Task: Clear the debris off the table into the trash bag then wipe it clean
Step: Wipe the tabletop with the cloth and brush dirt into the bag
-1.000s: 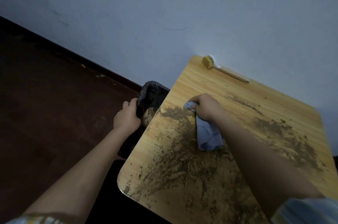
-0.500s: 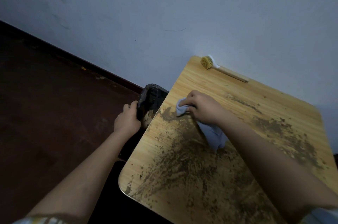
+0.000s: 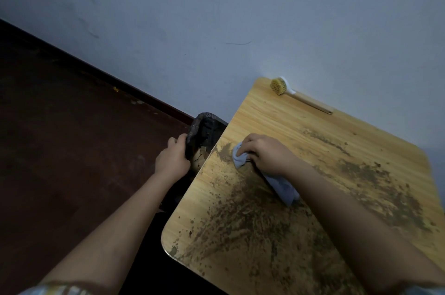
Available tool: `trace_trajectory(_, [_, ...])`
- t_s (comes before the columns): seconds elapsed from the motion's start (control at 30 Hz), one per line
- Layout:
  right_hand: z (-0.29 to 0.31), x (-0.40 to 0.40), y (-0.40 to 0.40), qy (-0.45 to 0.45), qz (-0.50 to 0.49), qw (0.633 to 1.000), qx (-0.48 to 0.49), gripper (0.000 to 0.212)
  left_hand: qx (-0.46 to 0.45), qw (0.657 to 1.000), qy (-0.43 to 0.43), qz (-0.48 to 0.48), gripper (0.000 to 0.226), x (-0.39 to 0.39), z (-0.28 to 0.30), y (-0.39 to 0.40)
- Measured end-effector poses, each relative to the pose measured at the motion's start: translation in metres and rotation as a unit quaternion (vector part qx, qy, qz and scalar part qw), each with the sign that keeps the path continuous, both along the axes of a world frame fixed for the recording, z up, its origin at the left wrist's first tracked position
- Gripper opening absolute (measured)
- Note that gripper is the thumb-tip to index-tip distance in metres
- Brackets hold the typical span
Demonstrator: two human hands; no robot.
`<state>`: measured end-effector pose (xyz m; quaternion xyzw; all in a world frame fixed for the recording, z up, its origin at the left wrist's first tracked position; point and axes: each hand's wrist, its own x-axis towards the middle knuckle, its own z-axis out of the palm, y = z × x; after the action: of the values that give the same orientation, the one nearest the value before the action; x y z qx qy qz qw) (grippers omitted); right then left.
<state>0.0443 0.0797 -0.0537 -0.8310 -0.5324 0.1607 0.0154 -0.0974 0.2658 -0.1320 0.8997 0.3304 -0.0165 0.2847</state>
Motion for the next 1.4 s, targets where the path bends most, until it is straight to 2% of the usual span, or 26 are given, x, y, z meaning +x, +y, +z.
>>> trace_trajectory(0.4, [-0.007,-0.004,0.045,0.016,-0.015,0.999,0.034,0.026,0.002,1.000,0.004,-0.005,0.057,-0.001,0.005,0.009])
trace_trajectory(0.67, [-0.005,-0.002,0.076,0.015,-0.023,0.998,0.049,0.037,0.010,1.000,0.008,-0.004,0.056,-0.003,0.004,0.015])
trace_trajectory(0.87, [0.007,0.009,0.057,-0.001,0.000,0.999,0.044,0.030,-0.001,1.000,-0.001,0.003,0.057,-0.001,-0.001,0.015])
trace_trajectory(1.1, [-0.002,0.004,0.024,0.001,0.008,1.000,-0.028,0.032,0.000,1.000,-0.006,0.007,0.059,-0.001,-0.002,0.011])
trace_trajectory(1.4, [-0.016,-0.015,0.061,0.002,-0.011,0.999,0.030,0.038,0.015,1.000,-0.008,0.022,0.062,-0.006,0.001,0.014])
